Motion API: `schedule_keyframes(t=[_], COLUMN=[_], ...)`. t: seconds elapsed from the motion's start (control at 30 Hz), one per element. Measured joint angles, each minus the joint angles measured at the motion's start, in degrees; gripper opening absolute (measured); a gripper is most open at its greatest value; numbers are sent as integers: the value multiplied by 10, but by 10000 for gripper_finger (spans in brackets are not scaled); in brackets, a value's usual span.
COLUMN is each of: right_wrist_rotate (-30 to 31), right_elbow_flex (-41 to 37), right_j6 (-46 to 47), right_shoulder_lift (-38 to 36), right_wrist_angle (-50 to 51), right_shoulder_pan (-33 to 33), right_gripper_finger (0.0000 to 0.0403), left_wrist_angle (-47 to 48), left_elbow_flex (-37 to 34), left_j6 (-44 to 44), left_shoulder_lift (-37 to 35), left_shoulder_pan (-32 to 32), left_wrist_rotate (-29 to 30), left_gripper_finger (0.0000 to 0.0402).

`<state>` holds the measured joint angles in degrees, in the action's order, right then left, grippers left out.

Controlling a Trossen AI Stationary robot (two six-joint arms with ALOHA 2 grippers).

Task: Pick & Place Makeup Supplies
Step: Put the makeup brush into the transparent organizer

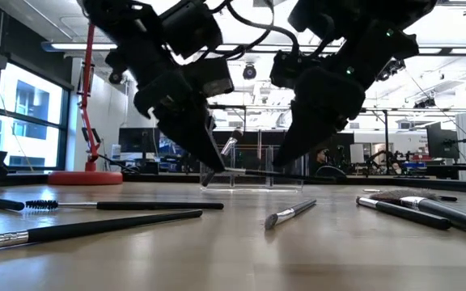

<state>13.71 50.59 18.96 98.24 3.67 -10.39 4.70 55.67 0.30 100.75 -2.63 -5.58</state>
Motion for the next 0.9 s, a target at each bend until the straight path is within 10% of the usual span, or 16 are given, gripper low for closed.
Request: schedule_keyframes(t=[0.9], right_wrist_rotate=[-55], right_elbow_flex=[0], right_j6=[-10], right_shoulder_lift=[-1], right_wrist_angle=[-10], right_shoulder_pan=[10], right_gripper_finger=[134], left_wrist_angle=[130], left_elbow_flex=[90], left_j6=[84], left_shoulder_lift=[-1], left_shoulder_pan=[0], left_wrist_rotate=[31], left_gripper_finger=[0])
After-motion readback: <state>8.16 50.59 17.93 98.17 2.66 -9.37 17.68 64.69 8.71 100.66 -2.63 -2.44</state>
